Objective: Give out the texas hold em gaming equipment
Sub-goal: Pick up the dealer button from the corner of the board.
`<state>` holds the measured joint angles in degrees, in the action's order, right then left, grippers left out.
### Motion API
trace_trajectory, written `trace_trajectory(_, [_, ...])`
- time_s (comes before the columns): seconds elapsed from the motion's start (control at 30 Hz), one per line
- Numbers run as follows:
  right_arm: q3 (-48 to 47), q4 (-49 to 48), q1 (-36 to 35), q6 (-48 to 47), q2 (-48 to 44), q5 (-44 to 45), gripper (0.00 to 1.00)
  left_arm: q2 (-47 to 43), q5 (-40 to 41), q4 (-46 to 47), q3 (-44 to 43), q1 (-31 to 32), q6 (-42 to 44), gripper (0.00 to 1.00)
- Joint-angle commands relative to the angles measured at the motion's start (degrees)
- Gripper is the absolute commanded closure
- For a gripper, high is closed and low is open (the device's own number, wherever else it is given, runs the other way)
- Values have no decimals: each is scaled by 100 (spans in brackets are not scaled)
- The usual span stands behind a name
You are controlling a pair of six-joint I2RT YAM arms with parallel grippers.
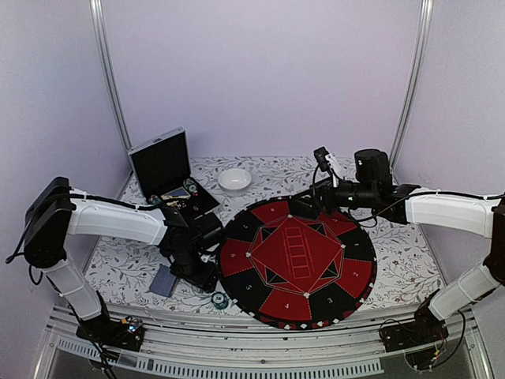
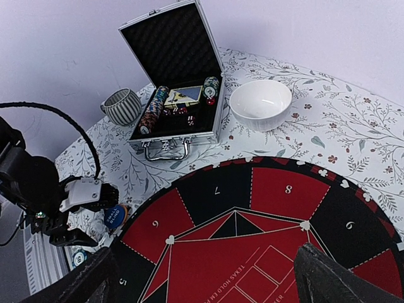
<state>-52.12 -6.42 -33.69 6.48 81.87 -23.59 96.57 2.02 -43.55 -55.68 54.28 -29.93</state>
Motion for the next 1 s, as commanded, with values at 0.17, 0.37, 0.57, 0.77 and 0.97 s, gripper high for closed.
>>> trace_trajectory(0.17, [-136, 70, -25, -60, 159, -6, 1, -156, -15, -110, -123, 200, 69, 12])
trace_trajectory(0.37, [-132, 95, -32, -72, 175, -36, 1, -45, 39, -48, -232, 203, 59, 9])
trace_trajectory(0.57, [-137, 148, -32, -86, 186, -40, 1, 139, 111, -13, -362, 183, 108, 9])
trace_trajectory(0.77, [-132, 190, -26, -94, 180, -31, 1, 224, 18, -56, -208, 187, 87, 13])
trace_trajectory(0.97, [-155, 193, -37, -95, 225, -48, 1, 189, 33, -252, -49, 188, -2, 18])
